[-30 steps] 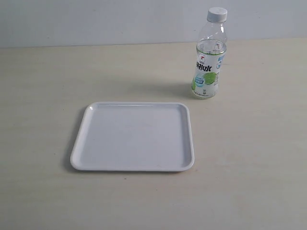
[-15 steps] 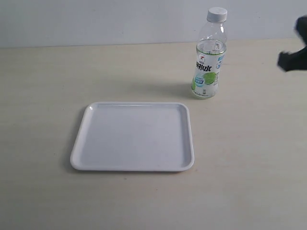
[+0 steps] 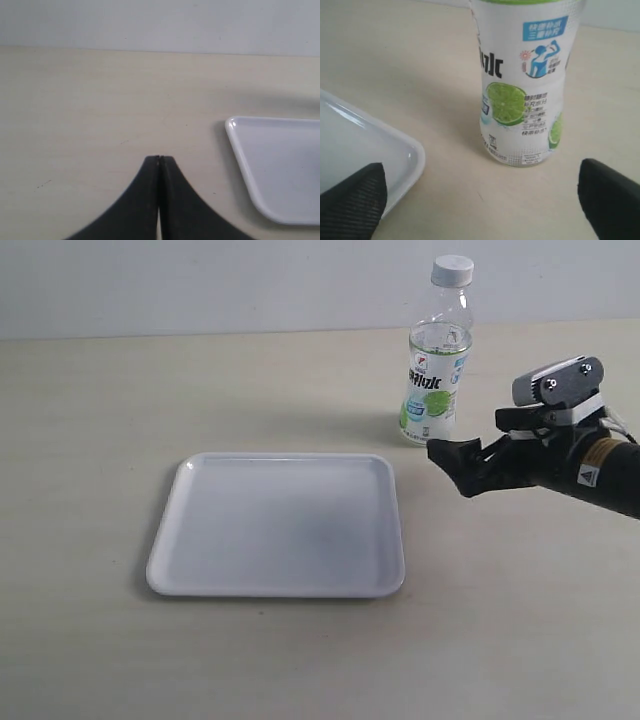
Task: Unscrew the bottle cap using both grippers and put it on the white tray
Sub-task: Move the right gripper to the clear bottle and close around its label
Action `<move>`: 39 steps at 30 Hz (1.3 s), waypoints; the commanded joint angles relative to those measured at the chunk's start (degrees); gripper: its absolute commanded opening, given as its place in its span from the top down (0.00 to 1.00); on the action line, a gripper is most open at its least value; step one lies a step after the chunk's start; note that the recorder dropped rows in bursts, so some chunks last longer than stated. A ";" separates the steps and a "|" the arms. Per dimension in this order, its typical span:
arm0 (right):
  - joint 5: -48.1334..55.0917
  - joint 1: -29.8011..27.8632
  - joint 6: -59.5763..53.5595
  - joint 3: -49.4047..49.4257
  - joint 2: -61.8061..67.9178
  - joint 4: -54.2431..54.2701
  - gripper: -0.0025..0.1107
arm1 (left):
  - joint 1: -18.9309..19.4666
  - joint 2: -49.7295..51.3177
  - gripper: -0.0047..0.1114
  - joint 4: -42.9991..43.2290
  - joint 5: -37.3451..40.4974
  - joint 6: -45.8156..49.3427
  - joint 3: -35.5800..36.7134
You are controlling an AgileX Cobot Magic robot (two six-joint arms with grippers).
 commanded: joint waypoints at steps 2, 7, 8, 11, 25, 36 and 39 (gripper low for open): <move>-3.61 0.02 0.24 -4.70 6.37 0.61 0.05 | 0.22 -0.25 0.96 -0.15 -0.48 -0.06 0.18; -5.55 0.02 0.24 -9.95 10.65 -0.25 0.05 | 0.22 -0.25 0.96 -0.15 -0.48 -0.06 0.18; -5.97 0.02 0.24 -11.10 11.48 -0.25 0.05 | 0.22 -0.25 0.96 -0.15 -0.48 -0.06 0.18; -6.75 0.02 0.24 -14.42 13.64 -0.25 0.05 | 0.22 -0.25 0.96 -0.15 -0.48 -0.06 0.18; -12.55 0.02 0.24 -23.62 20.25 -3.44 0.05 | 0.22 -0.25 0.96 -0.15 -0.48 -0.06 0.18; -12.55 0.02 1.17 -26.87 21.45 -3.44 0.06 | 0.22 -0.25 0.96 -0.15 -0.48 -0.06 0.18; -12.55 0.02 1.17 -26.86 21.45 -3.34 0.13 | 0.22 -0.25 0.96 -0.15 -0.48 -0.06 0.18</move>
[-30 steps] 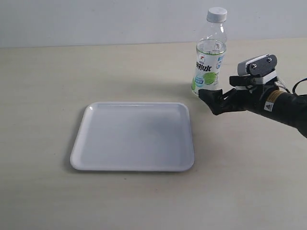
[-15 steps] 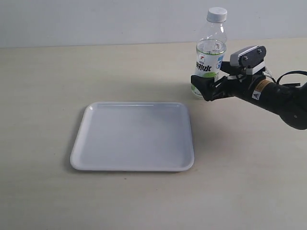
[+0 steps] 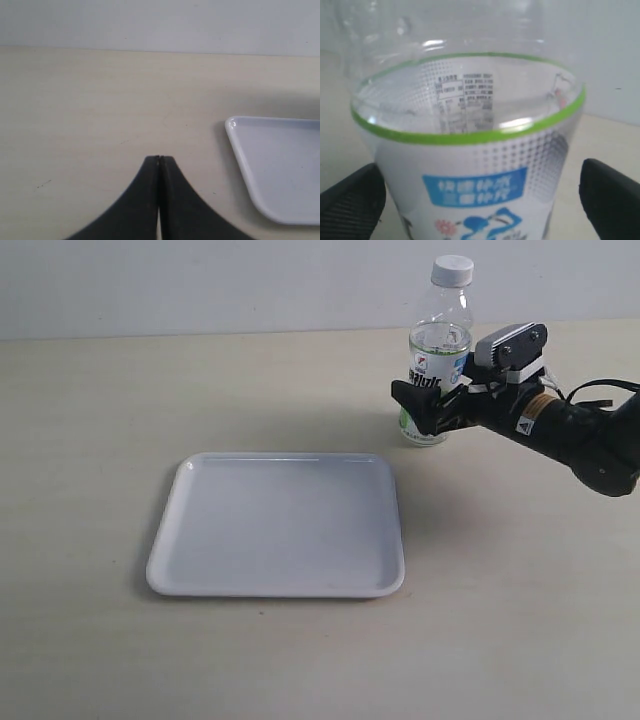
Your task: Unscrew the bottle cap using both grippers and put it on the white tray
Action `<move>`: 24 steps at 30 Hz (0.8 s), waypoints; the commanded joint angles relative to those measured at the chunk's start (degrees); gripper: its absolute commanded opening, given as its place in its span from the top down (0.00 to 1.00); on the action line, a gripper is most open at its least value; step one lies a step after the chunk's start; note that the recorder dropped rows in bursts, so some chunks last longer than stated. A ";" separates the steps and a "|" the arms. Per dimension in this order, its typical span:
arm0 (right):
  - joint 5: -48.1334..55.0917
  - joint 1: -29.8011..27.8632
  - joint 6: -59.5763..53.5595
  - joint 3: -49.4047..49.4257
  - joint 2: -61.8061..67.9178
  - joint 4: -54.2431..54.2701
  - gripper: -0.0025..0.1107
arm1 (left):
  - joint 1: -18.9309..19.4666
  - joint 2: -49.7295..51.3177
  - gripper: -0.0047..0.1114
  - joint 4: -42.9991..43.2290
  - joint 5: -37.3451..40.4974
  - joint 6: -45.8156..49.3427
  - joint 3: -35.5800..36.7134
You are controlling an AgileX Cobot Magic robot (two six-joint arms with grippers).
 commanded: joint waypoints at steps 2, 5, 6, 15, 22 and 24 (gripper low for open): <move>-0.94 0.02 0.13 -0.53 0.10 -0.31 0.23 | 0.22 -0.25 0.96 -0.15 -0.48 -0.06 0.18; -0.94 0.02 0.13 -0.53 0.10 -0.31 0.44 | 0.22 -0.25 0.96 -0.15 -0.48 -0.06 0.18; -0.94 0.02 0.13 -0.53 0.10 -0.31 0.53 | 0.22 -0.25 0.96 -0.15 -0.48 -0.06 0.18; -0.94 0.02 -1.26 -0.53 0.10 -2.46 0.98 | 0.22 -0.25 0.96 -0.15 -0.48 -0.06 0.18; -0.72 0.02 -12.36 -0.53 -3.43 -12.77 0.98 | 0.22 -0.25 0.96 -0.15 -0.48 -0.06 0.18; -0.72 0.02 -9.61 -0.53 -4.65 -13.89 0.98 | 0.22 -0.25 0.96 -0.15 -0.48 -0.06 0.18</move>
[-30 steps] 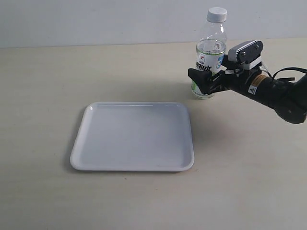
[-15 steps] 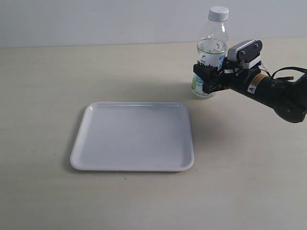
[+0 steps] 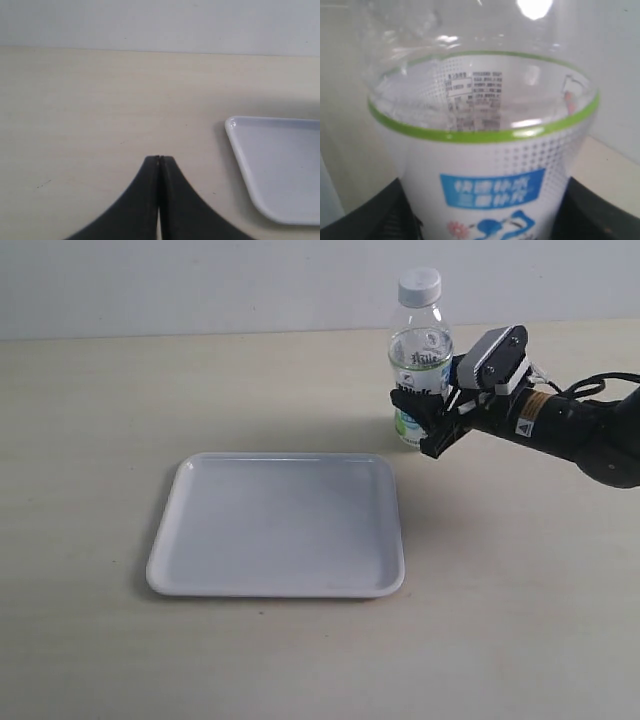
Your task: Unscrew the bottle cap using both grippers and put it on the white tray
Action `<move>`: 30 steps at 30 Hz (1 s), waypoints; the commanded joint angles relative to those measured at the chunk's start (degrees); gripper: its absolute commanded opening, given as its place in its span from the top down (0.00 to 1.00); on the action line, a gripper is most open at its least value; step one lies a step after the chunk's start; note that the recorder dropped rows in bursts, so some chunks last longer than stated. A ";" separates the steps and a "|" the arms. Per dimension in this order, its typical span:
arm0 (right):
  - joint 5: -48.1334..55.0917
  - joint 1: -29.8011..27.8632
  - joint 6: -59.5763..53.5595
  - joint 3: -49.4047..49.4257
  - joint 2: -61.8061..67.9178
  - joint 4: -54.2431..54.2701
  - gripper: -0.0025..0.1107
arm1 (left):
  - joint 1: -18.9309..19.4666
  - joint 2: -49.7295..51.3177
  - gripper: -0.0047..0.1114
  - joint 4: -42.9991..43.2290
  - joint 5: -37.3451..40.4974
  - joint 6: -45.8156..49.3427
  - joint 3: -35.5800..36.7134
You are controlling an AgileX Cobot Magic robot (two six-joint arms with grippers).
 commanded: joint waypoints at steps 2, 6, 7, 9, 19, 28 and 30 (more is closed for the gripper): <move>-0.01 0.02 3.52 -0.39 -3.55 -5.15 0.98 | 0.22 -0.25 0.96 -0.15 -0.48 -0.06 0.18; 4.13 0.02 4.20 -0.39 -3.70 -7.70 0.98 | 0.22 -0.25 0.96 -0.15 -0.48 -0.06 0.18; 4.70 0.02 4.20 -0.39 -3.70 -7.68 0.98 | 0.22 -0.25 0.96 -0.15 -0.48 -0.06 0.18; 6.79 0.02 4.20 -0.39 -3.70 -8.26 0.98 | 0.22 -0.25 0.96 0.85 -0.85 1.25 0.18; 9.44 0.02 4.20 -0.39 -3.70 -9.96 0.98 | 0.22 -0.25 0.96 -0.32 -37.56 -19.20 0.18; 11.03 0.02 4.20 -0.39 -3.70 -9.96 0.98 | 0.32 31.55 0.96 1.82 -49.21 -16.58 -31.94; 11.14 0.02 4.35 -0.39 -3.70 -9.96 0.98 | 0.32 41.29 0.96 5.85 -43.96 -16.58 -38.47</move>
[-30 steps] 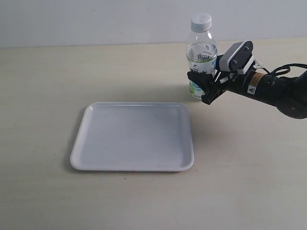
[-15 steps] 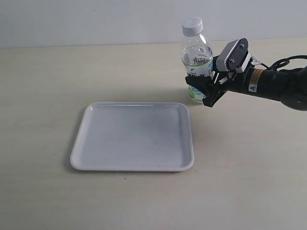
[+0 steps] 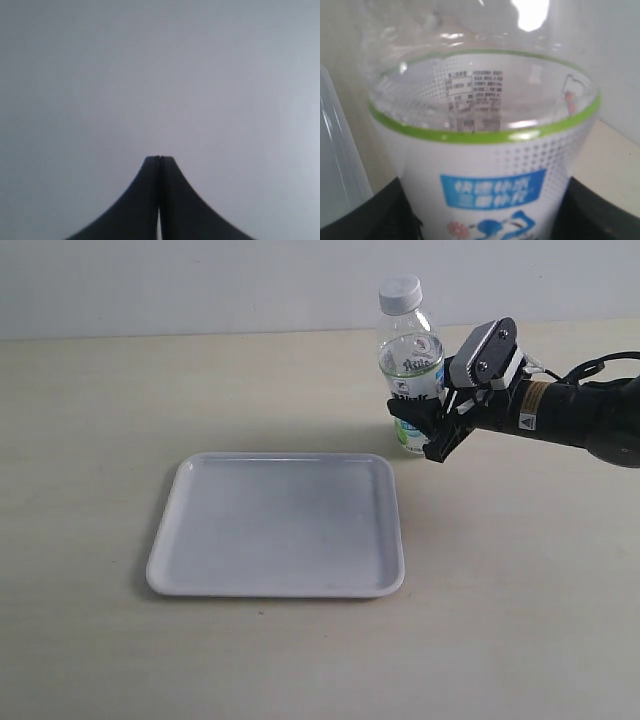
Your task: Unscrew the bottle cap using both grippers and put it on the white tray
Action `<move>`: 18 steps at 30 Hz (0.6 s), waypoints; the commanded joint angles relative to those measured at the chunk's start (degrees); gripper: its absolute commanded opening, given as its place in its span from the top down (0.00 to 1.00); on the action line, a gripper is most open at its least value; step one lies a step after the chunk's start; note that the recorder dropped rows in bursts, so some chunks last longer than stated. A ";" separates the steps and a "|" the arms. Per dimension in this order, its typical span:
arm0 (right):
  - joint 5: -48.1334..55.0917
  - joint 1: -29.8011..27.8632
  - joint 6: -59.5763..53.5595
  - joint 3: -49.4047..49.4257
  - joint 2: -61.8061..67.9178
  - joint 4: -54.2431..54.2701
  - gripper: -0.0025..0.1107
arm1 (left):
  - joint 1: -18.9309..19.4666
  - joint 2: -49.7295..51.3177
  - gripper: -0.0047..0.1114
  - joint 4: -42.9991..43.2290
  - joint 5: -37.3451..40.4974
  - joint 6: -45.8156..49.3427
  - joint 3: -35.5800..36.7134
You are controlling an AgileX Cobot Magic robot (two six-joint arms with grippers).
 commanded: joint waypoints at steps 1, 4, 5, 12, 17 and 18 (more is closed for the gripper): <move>3.81 0.02 -0.08 -0.02 -0.03 -1.23 0.98 | 0.32 22.61 0.96 9.55 12.42 1.02 -17.12; 4.24 0.02 0.00 -0.02 -0.03 -1.23 0.98 | -1.07 38.11 0.96 15.84 25.78 0.77 -27.51; 4.21 0.02 0.00 -0.02 -0.03 -1.58 0.98 | -1.59 41.98 0.96 15.84 30.72 0.77 -30.92; 7.60 0.02 0.19 -0.02 -0.03 -1.99 0.98 | -9.38 66.07 0.96 8.60 65.63 10.00 -50.27; 8.05 0.02 0.19 -0.02 -0.03 -1.99 0.98 | -15.85 73.73 0.80 -11.16 70.37 29.00 -60.35; 8.05 0.02 0.19 -0.02 -0.03 -1.99 0.98 | -17.09 74.80 0.74 -14.62 70.94 32.42 -62.35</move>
